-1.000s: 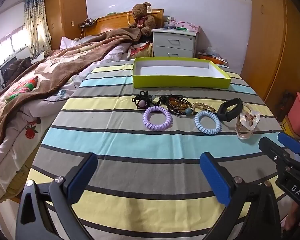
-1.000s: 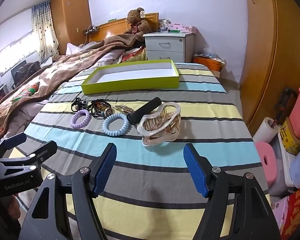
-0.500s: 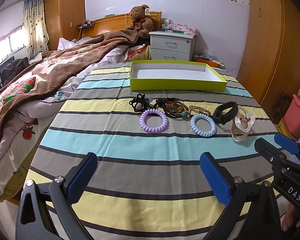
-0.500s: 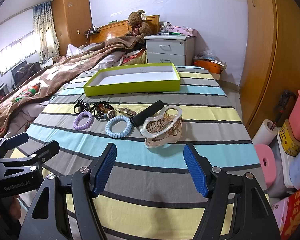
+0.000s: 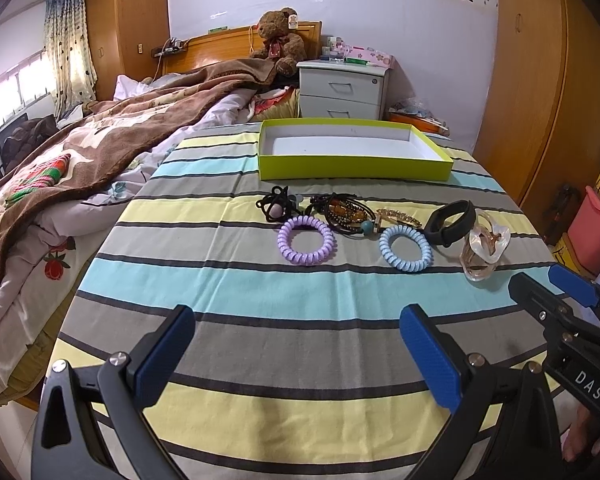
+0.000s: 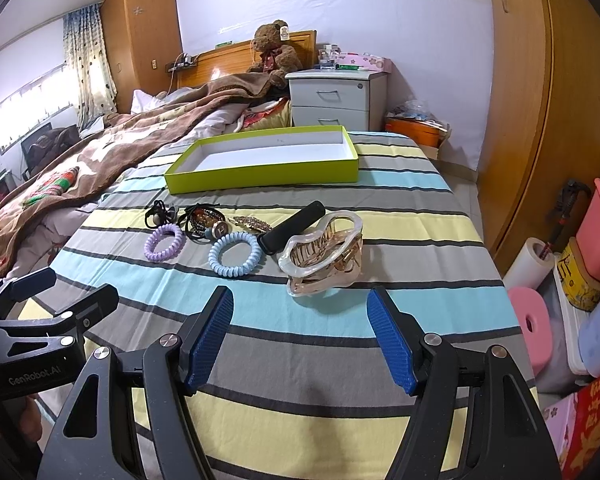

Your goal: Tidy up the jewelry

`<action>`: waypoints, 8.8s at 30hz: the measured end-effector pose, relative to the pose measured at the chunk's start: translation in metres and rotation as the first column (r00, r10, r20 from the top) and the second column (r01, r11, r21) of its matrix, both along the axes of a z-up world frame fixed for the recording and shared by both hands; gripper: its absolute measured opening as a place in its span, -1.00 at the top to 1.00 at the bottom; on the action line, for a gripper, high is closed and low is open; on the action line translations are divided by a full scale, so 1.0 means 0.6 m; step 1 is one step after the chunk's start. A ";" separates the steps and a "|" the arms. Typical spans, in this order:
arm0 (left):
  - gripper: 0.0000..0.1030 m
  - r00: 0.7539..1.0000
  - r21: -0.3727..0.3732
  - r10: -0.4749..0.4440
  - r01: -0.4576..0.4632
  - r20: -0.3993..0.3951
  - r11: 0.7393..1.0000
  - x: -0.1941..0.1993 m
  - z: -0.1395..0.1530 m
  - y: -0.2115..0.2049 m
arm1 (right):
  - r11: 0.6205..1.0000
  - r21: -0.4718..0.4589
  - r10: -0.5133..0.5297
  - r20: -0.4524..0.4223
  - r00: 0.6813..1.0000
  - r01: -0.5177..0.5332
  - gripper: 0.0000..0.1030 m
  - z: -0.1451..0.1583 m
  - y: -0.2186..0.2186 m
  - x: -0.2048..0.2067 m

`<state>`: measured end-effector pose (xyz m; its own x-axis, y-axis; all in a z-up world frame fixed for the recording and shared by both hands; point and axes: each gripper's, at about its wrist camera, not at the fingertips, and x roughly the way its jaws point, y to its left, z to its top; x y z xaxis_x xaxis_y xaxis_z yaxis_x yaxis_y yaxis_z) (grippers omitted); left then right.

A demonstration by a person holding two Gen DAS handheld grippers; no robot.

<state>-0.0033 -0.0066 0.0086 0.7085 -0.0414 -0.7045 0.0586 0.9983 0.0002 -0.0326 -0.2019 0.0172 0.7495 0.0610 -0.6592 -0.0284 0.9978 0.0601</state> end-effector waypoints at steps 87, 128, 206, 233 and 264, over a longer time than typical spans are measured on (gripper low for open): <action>-0.99 0.993 -0.180 -0.032 0.012 -0.110 0.984 0.077 -0.026 0.069 | 0.992 0.092 -0.071 -0.141 0.987 0.084 0.29 -0.031 -0.060 0.146; -0.99 0.982 -0.147 -0.054 0.027 -0.184 0.989 0.111 -0.037 0.040 | 0.995 0.026 -0.084 -0.218 0.972 0.092 0.55 -0.044 -0.124 0.121; 0.81 0.995 -0.135 0.024 -0.037 -0.093 0.990 0.188 0.036 0.061 | 0.999 0.039 -0.016 -0.024 1.000 0.017 0.75 0.068 -0.101 0.124; 0.81 0.992 -0.207 -0.024 -0.002 -0.124 0.978 0.424 0.051 0.057 | 0.998 0.037 0.053 -0.148 0.988 -0.048 0.75 0.064 -0.069 0.452; 0.81 0.972 -0.181 -0.027 -0.016 -0.231 0.983 0.534 -0.045 0.024 | 1.000 -0.009 0.027 -0.238 0.971 -0.030 0.75 -0.034 -0.065 0.564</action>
<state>0.3170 0.0079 -0.0186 0.5259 -0.1861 -0.8299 0.0408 0.9802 -0.1939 0.3058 -0.2410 -0.0032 0.5696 0.0705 -0.8189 -0.0431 0.9975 0.0559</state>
